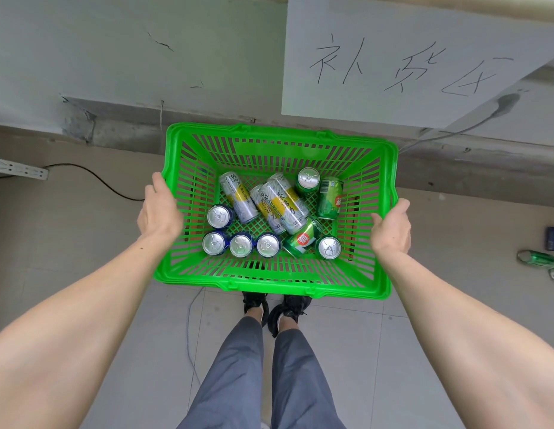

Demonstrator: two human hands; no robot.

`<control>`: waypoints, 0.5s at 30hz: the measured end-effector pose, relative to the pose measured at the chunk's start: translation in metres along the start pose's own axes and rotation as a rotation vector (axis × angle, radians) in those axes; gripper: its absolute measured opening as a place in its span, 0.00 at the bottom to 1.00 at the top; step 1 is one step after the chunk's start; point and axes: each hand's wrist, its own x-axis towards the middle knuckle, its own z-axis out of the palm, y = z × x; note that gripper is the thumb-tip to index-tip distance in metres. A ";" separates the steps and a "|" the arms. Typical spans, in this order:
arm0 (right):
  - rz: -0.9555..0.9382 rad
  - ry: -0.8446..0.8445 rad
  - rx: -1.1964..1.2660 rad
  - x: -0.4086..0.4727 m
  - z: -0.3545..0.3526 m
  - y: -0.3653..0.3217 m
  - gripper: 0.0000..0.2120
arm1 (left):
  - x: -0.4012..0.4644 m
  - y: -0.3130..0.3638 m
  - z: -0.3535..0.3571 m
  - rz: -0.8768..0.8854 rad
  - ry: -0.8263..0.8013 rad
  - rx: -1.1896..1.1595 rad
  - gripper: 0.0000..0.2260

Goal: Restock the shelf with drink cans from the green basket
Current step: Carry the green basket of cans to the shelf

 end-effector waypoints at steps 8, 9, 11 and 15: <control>0.038 -0.012 0.039 -0.011 -0.024 0.014 0.15 | -0.014 0.016 -0.013 0.033 0.002 -0.004 0.24; 0.050 -0.012 0.044 -0.014 -0.028 0.019 0.15 | -0.016 0.019 -0.015 0.042 -0.005 0.001 0.23; 0.079 -0.010 0.060 -0.020 -0.035 0.028 0.15 | -0.020 0.025 -0.019 0.064 -0.013 0.016 0.20; 0.176 0.004 0.100 -0.033 -0.052 0.051 0.14 | -0.029 0.045 -0.026 0.106 -0.010 0.043 0.15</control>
